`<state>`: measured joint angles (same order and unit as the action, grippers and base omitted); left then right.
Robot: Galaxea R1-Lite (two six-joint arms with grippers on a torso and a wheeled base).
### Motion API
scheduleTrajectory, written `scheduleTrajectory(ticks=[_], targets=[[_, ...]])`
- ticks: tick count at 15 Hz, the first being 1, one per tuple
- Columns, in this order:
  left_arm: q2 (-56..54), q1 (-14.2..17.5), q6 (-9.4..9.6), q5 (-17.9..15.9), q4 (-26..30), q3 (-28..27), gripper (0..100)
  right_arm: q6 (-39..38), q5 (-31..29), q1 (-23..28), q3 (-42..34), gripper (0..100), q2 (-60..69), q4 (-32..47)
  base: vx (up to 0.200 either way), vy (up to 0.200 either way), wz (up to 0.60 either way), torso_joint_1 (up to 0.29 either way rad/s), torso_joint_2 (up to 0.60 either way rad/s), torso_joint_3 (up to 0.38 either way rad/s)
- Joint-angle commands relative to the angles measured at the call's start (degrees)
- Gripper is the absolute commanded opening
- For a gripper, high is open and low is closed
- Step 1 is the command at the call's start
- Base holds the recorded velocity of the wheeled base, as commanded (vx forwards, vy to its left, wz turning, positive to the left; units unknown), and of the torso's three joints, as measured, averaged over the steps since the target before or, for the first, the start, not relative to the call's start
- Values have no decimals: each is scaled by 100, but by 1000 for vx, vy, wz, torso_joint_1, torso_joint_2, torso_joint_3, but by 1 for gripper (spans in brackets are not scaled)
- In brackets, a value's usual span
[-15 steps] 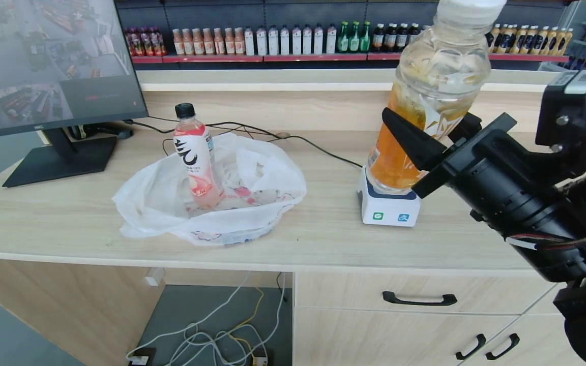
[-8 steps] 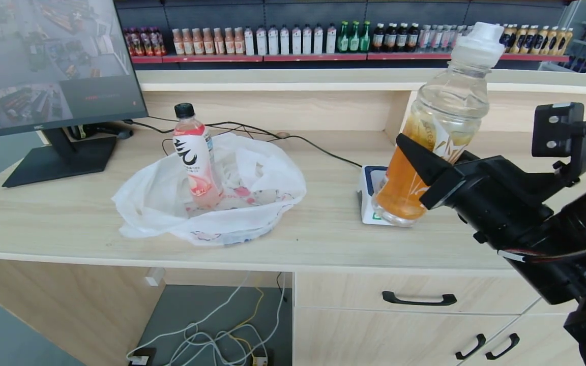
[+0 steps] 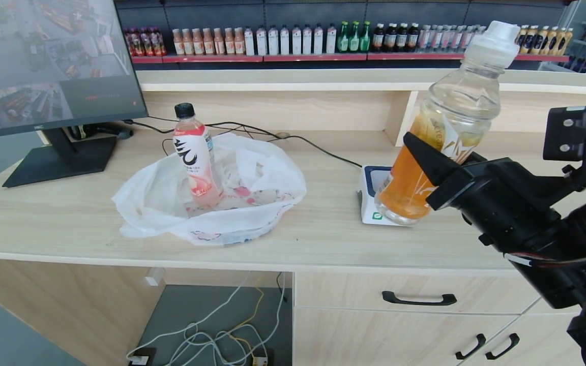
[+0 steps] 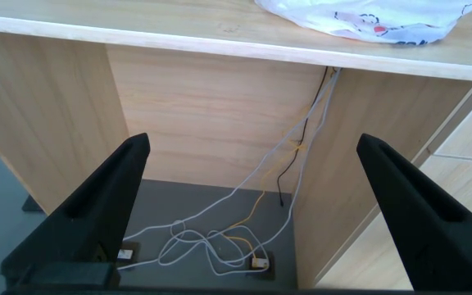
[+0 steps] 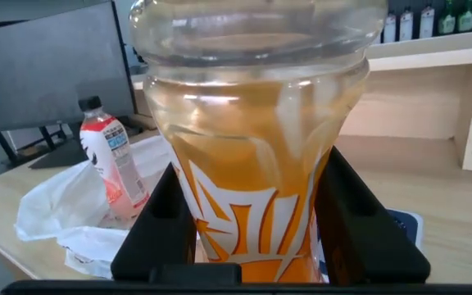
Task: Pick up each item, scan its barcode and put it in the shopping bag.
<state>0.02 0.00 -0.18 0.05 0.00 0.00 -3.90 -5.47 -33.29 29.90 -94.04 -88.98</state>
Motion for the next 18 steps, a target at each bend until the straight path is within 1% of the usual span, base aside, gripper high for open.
scheduleTrajectory(ticks=[1, 4, 10, 15, 18], targets=[[-2, 0, 1, 4, 0, 0, 100, 3, 11, -2, -64, 0, 17, -23, 0, 200, 0, -2, 2, 2], [-2, 0, 1, 4, 0, 0, 100, -120, 11, -2, -72, 0, 8, -93, 0, 200, 0, 2, 2, 5], [-2, 0, 1, 4, 0, 0, 100, -120, 11, 42, -204, 0, 114, -93, 0, 200, 0, 2, 2, 2], [-2, 0, 1, 4, 0, 0, 100, -111, 20, 51, -125, 0, 43, -93, 0, 200, 0, 2, 2, 2], [-2, 0, 1, -5, 0, 0, 100, -111, 29, 77, 112, 0, -106, -93, 0, 0, 0, 0, 0, 0]])
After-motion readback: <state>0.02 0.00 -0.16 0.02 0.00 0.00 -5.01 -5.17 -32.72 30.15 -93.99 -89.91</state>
